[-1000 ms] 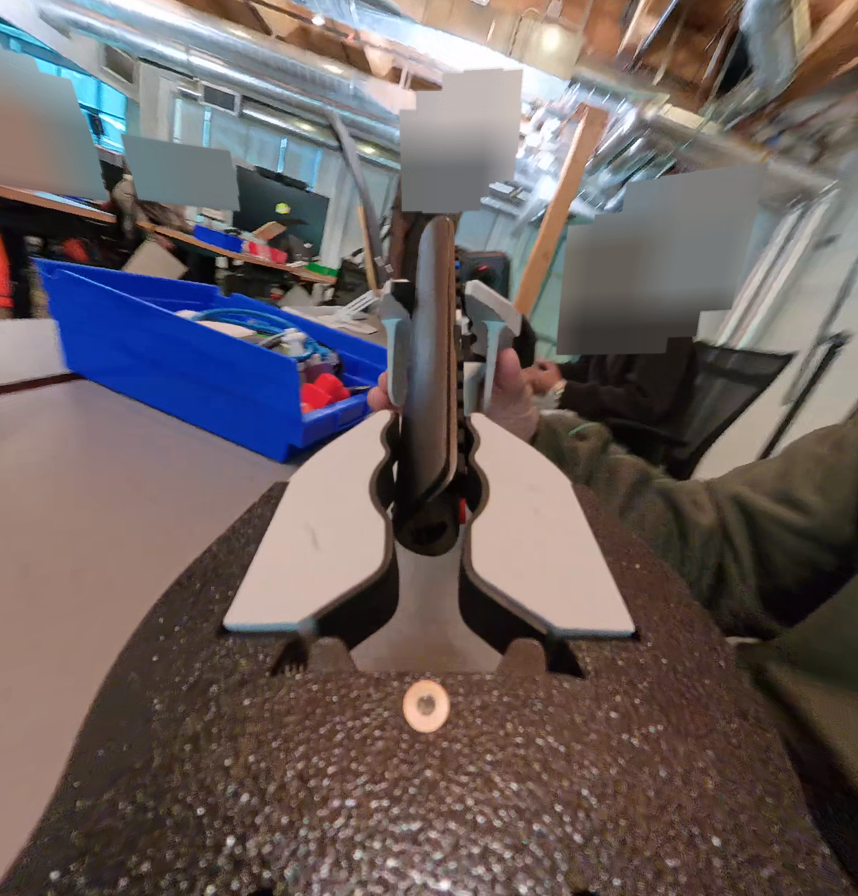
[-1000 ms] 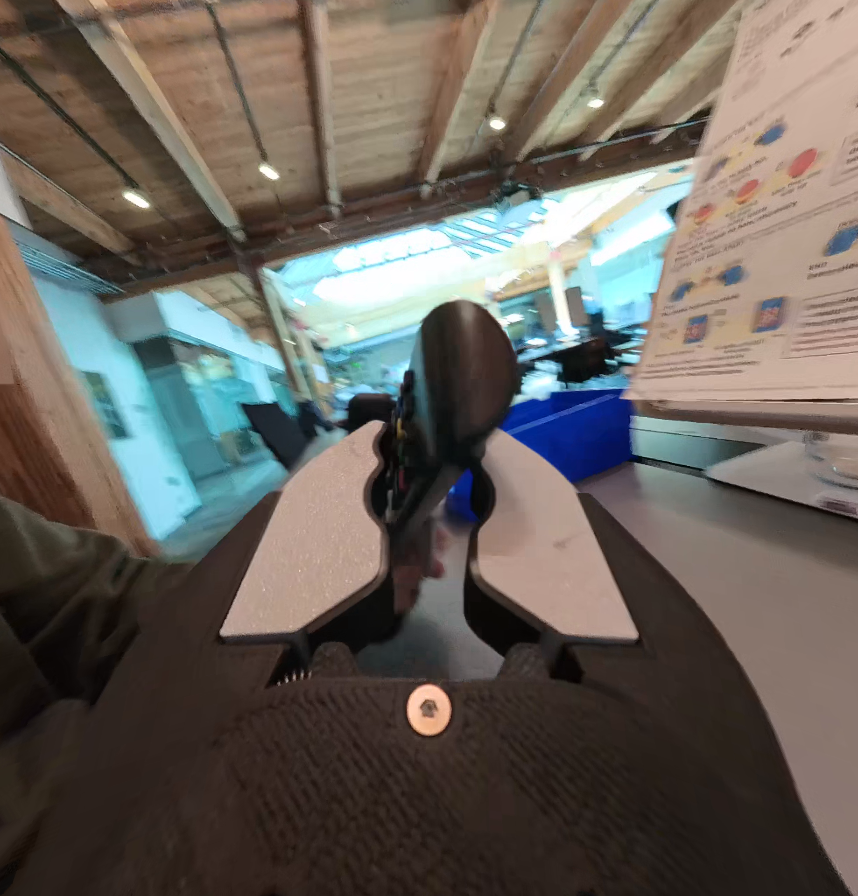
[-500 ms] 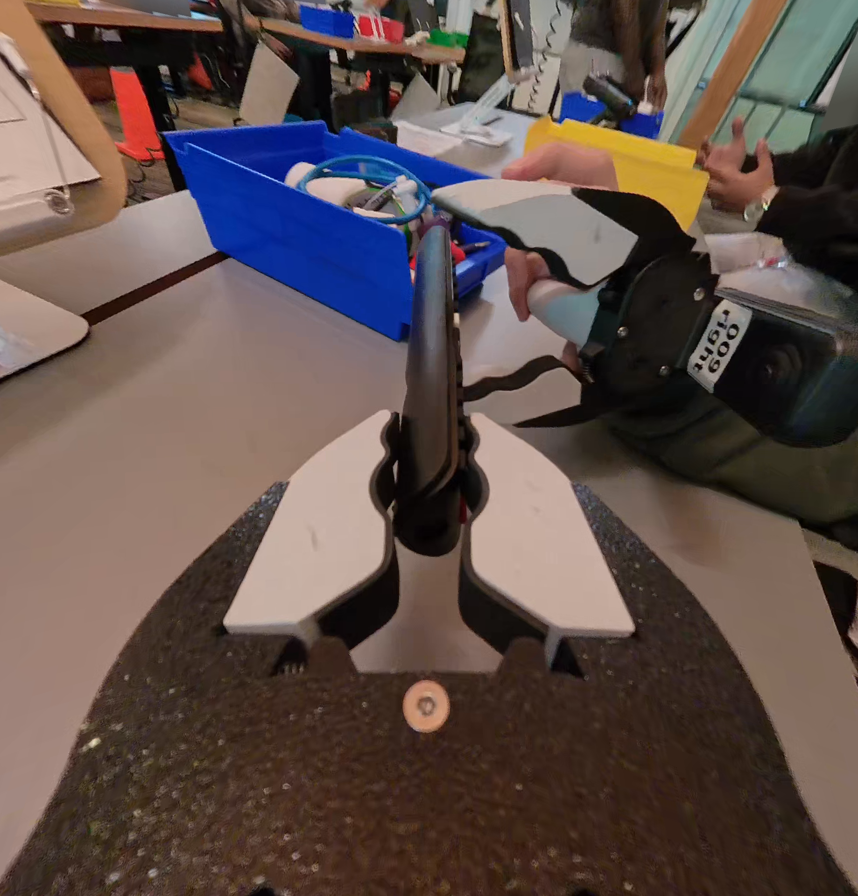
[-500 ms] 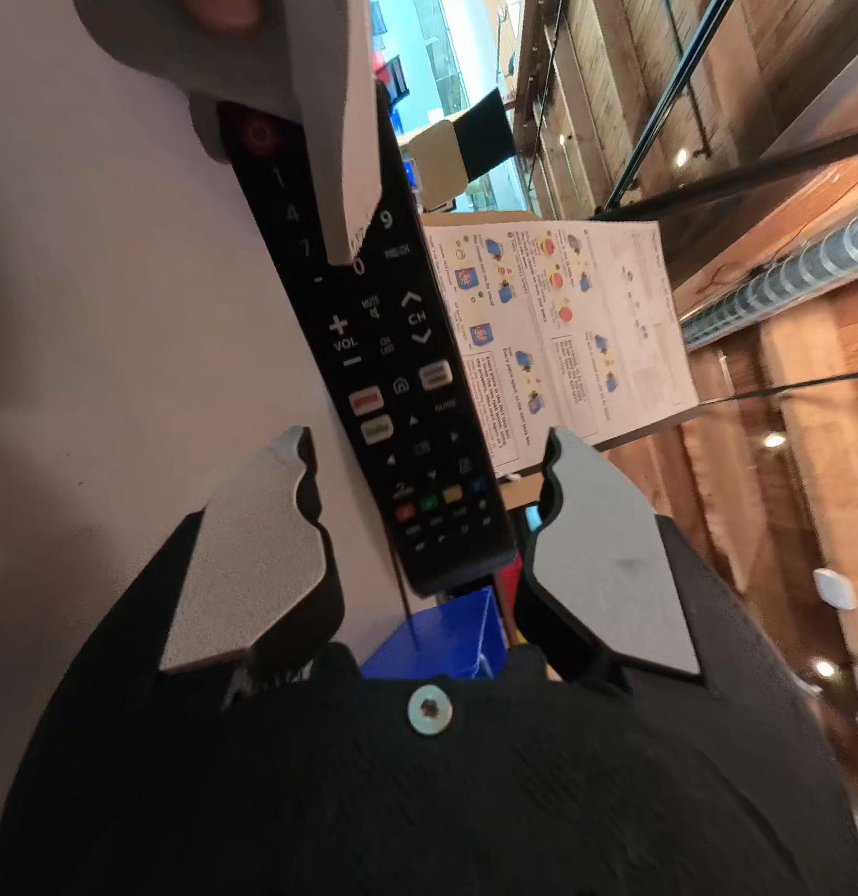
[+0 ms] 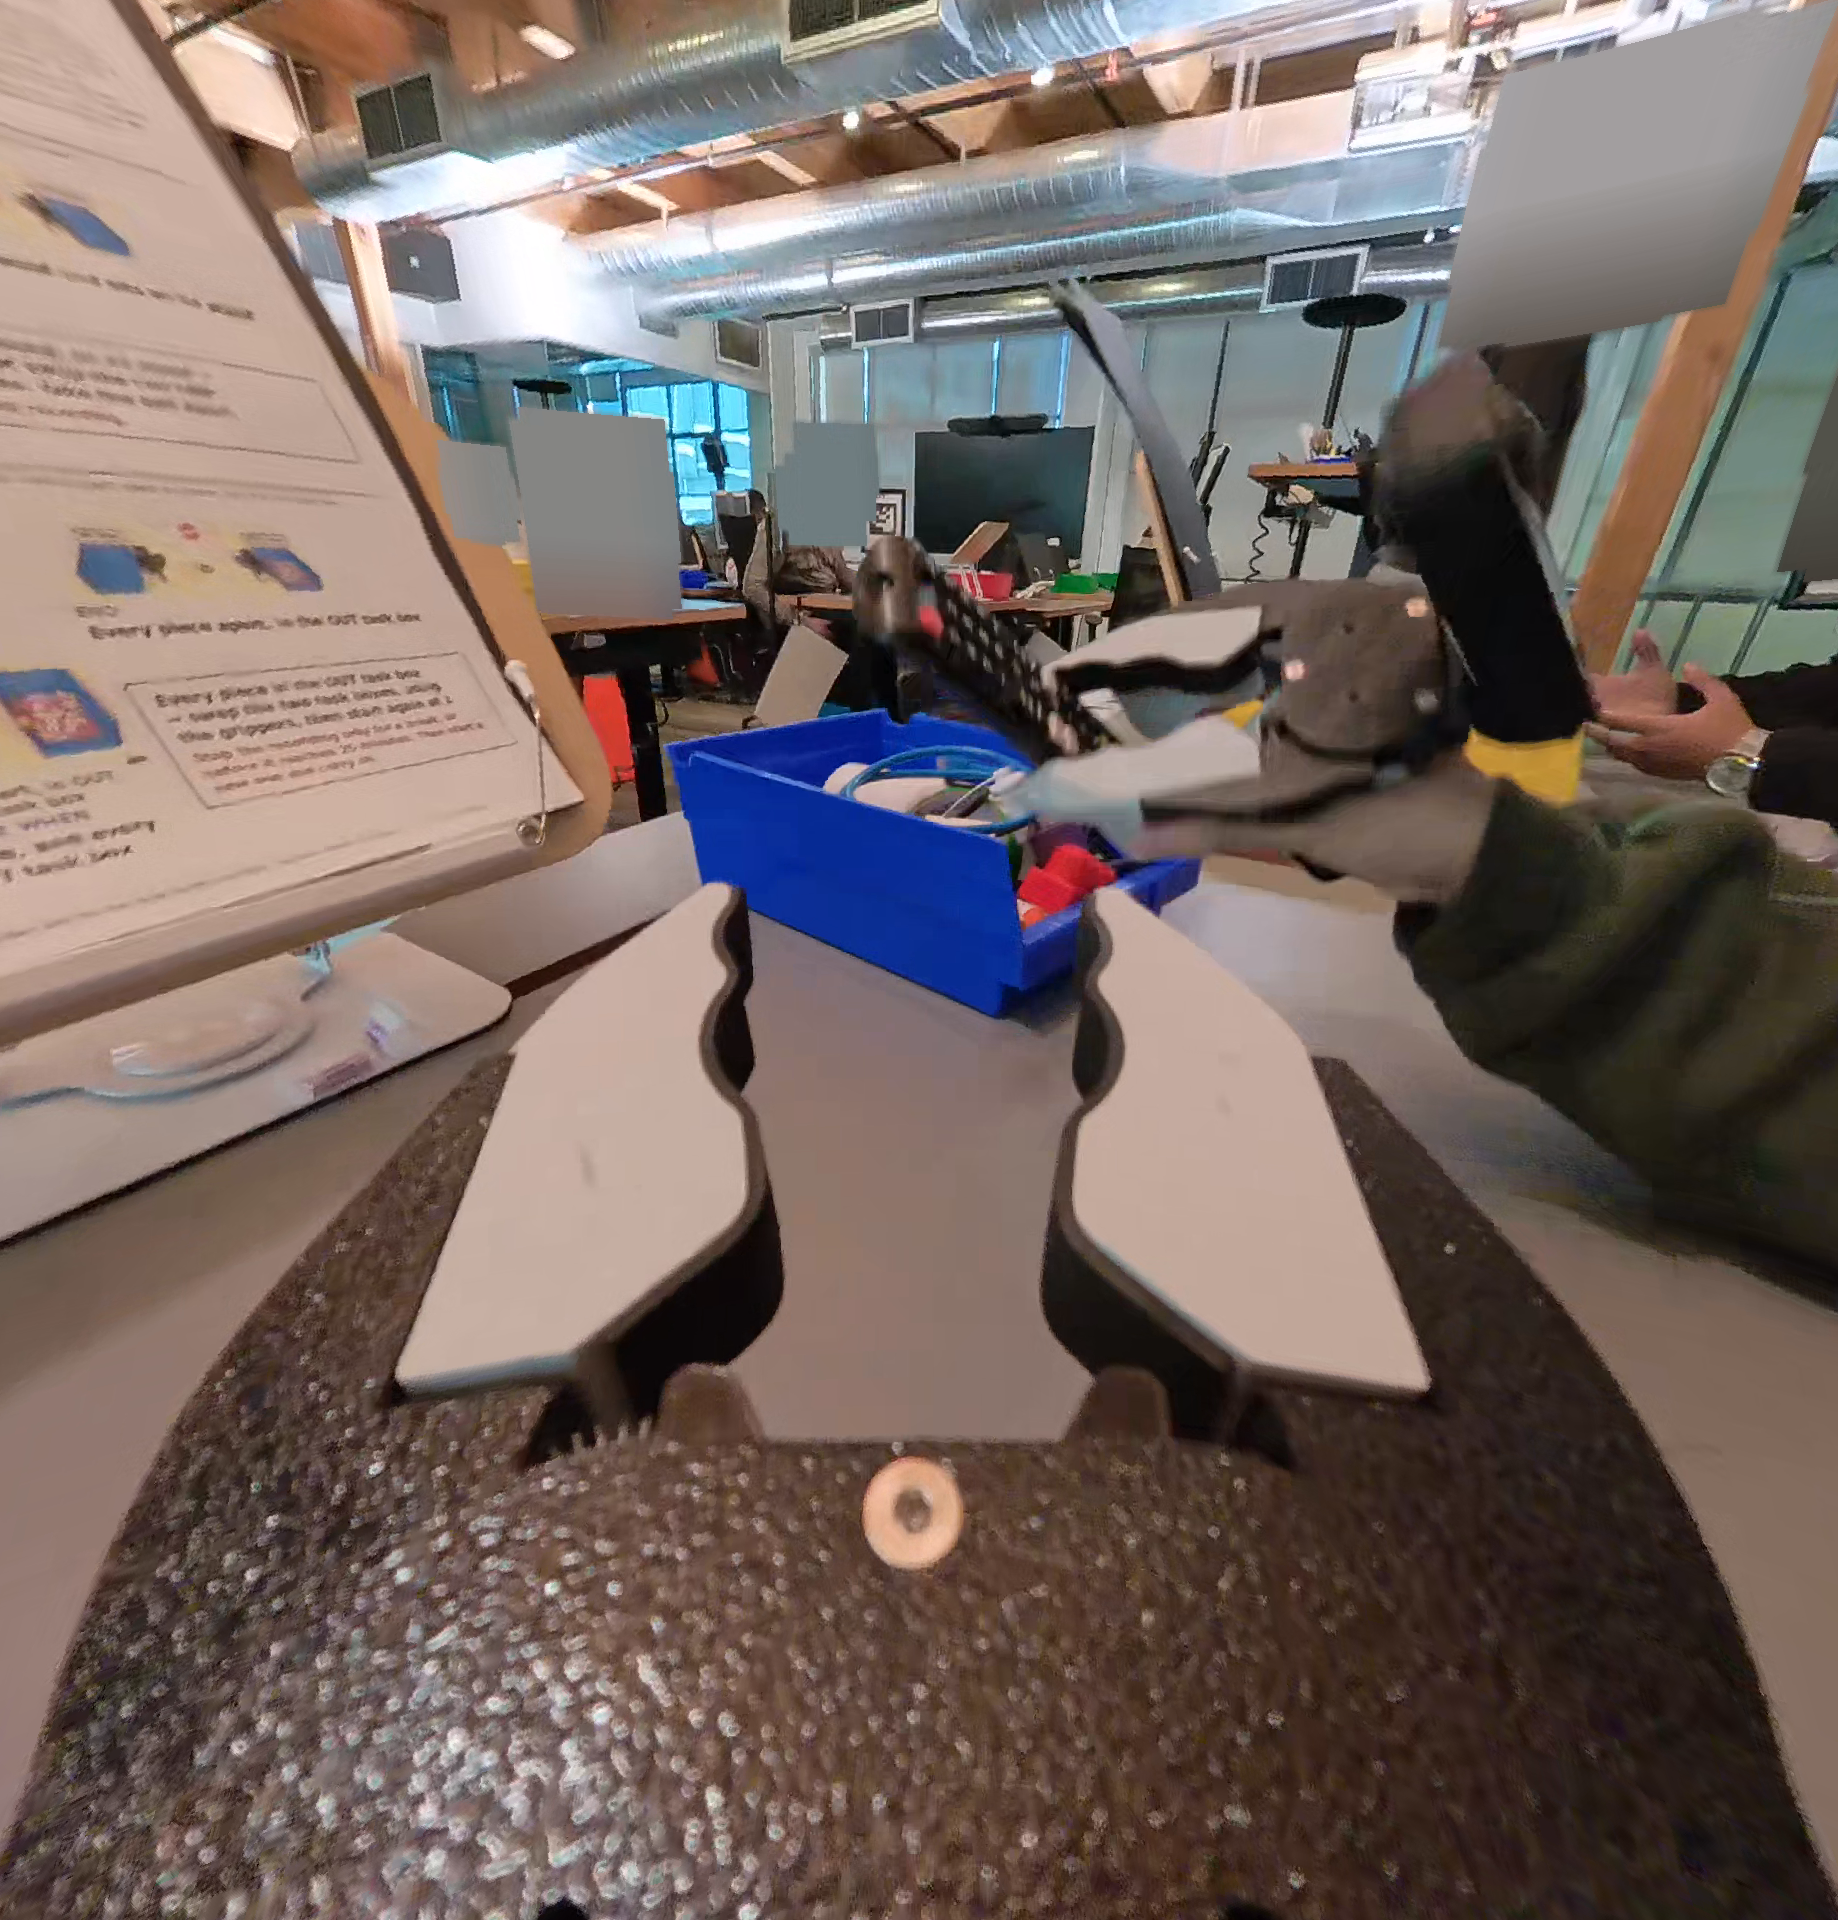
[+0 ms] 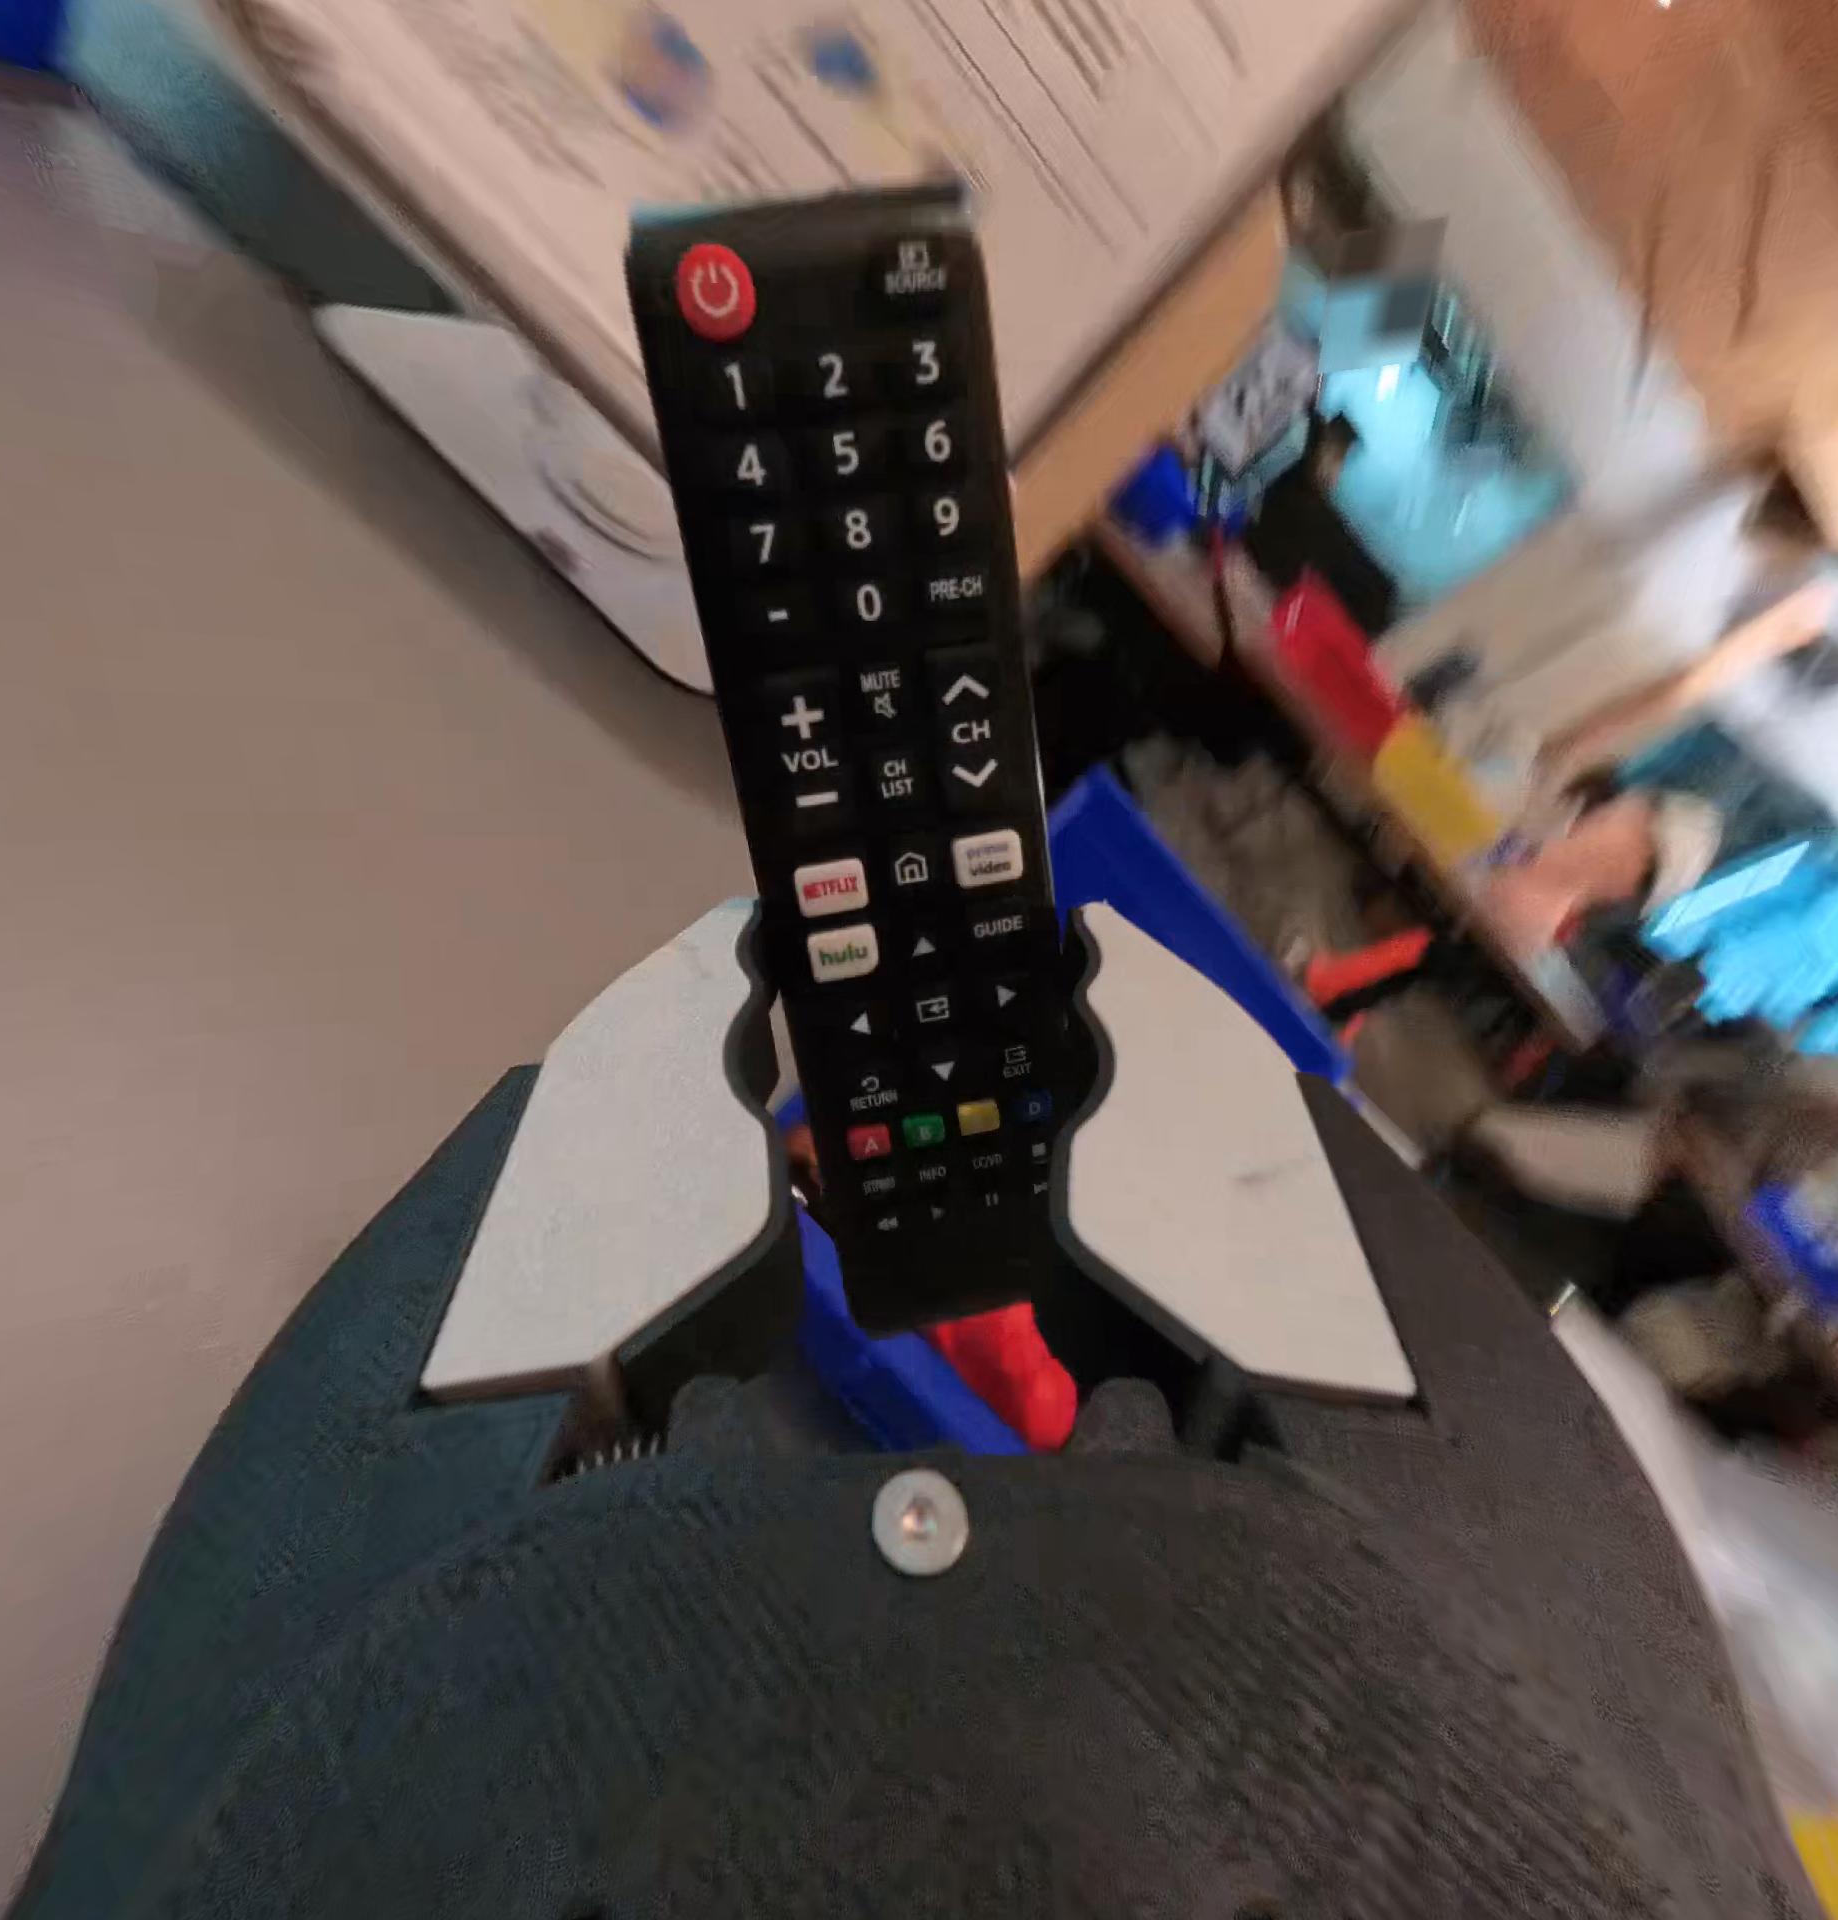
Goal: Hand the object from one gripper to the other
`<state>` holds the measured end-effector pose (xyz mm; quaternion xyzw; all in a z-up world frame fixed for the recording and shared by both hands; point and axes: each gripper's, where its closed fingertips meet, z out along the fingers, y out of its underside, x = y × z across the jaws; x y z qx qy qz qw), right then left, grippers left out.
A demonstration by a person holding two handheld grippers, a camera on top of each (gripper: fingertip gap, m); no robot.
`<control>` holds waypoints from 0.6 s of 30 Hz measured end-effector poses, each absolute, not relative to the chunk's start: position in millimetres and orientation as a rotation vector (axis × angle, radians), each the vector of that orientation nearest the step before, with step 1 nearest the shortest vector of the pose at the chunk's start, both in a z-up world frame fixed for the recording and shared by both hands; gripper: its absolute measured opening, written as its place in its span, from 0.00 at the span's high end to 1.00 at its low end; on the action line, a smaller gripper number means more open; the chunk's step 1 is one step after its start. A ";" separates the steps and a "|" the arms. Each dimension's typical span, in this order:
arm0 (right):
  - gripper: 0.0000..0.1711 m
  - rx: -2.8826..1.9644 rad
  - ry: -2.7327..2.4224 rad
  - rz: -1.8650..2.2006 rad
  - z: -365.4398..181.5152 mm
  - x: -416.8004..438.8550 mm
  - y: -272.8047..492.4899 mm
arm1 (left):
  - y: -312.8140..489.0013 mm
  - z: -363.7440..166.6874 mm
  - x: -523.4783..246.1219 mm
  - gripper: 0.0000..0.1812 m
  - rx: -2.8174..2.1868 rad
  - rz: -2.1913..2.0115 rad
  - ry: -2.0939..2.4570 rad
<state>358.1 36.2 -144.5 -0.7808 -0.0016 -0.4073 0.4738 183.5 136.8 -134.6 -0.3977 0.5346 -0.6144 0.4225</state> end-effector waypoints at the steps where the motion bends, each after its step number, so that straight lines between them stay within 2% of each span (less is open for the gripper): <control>1: 0.69 -1.971 0.137 -0.922 -146.4 379.3 26.4 | 140.3 -138.0 184.4 0.68 -1.022 -1.540 1.335; 8: 0.70 -2.053 0.716 -0.567 -178.4 489.4 7.2 | 140.6 -148.4 187.2 0.71 -1.068 -1.579 1.352; 10: 0.76 -2.072 0.729 -0.524 -189.8 496.3 12.8 | 143.6 -149.8 187.3 0.72 -1.082 -1.566 1.349; 12: 0.61 -2.045 0.677 -0.573 -185.5 491.9 18.1 | 150.0 -147.9 184.9 0.72 -1.096 -1.546 1.345; 14: 0.52 -2.011 0.600 -0.640 -172.0 478.0 20.0 | 168.4 -145.5 179.2 0.72 -1.155 -1.473 1.344; 18: 0.50 -1.873 0.301 -0.559 -140.4 411.8 40.2 | 253.7 -156.2 145.7 0.72 -1.446 -1.018 1.478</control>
